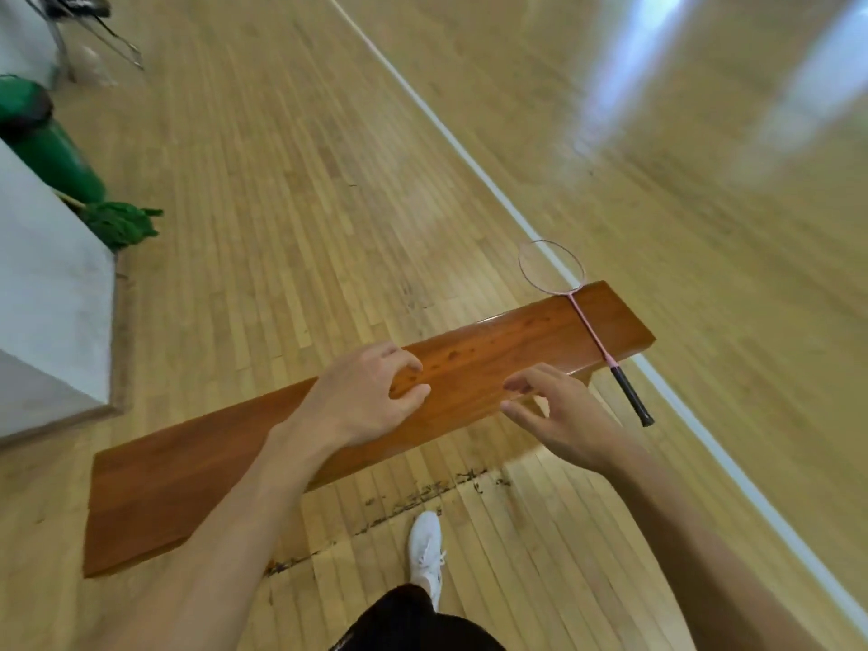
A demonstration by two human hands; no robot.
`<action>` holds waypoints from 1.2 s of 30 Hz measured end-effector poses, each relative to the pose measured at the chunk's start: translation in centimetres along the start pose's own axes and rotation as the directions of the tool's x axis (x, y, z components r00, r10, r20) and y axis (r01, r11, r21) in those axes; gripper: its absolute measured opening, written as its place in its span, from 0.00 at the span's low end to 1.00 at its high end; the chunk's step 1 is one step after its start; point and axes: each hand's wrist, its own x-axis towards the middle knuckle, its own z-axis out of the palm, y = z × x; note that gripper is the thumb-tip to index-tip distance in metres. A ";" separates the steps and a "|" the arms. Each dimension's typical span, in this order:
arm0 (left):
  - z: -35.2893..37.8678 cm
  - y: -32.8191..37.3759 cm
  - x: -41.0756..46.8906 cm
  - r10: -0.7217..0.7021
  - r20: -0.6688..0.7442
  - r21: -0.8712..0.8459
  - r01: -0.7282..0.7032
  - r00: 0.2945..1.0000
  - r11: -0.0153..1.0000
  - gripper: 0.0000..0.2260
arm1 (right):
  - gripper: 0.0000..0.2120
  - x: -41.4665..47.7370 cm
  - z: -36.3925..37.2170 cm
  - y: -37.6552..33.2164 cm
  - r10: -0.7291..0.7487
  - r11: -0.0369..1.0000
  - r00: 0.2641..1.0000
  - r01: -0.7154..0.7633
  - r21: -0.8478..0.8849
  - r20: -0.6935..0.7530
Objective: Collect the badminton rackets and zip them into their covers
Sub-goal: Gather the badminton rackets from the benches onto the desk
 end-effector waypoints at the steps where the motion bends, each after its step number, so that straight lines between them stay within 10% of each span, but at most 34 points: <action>1: -0.2 0.7 2.4 0.027 -0.006 -0.016 -0.027 1.000 1.000 0.17 | 0.14 1.2 -1.4 1.0 0.024 1.000 1.000 -0.024 -0.001 -0.016; 10: -1.3 9.8 22.4 0.205 0.010 -0.057 -0.204 0.979 0.977 0.15 | 0.14 8.7 -13.7 12.6 0.169 0.985 0.965 -0.161 0.057 -0.198; 21: 9.4 22.4 42.6 0.041 0.180 -0.069 -0.029 0.983 0.997 0.13 | 0.14 18.3 -22.6 35.4 0.216 0.975 0.974 -0.213 0.054 -0.059; 36: 38.1 17.8 55.7 -0.247 0.412 -0.182 0.345 0.877 0.921 0.09 | 0.09 28.2 -7.2 56.3 0.443 0.896 0.873 -0.437 -0.076 0.203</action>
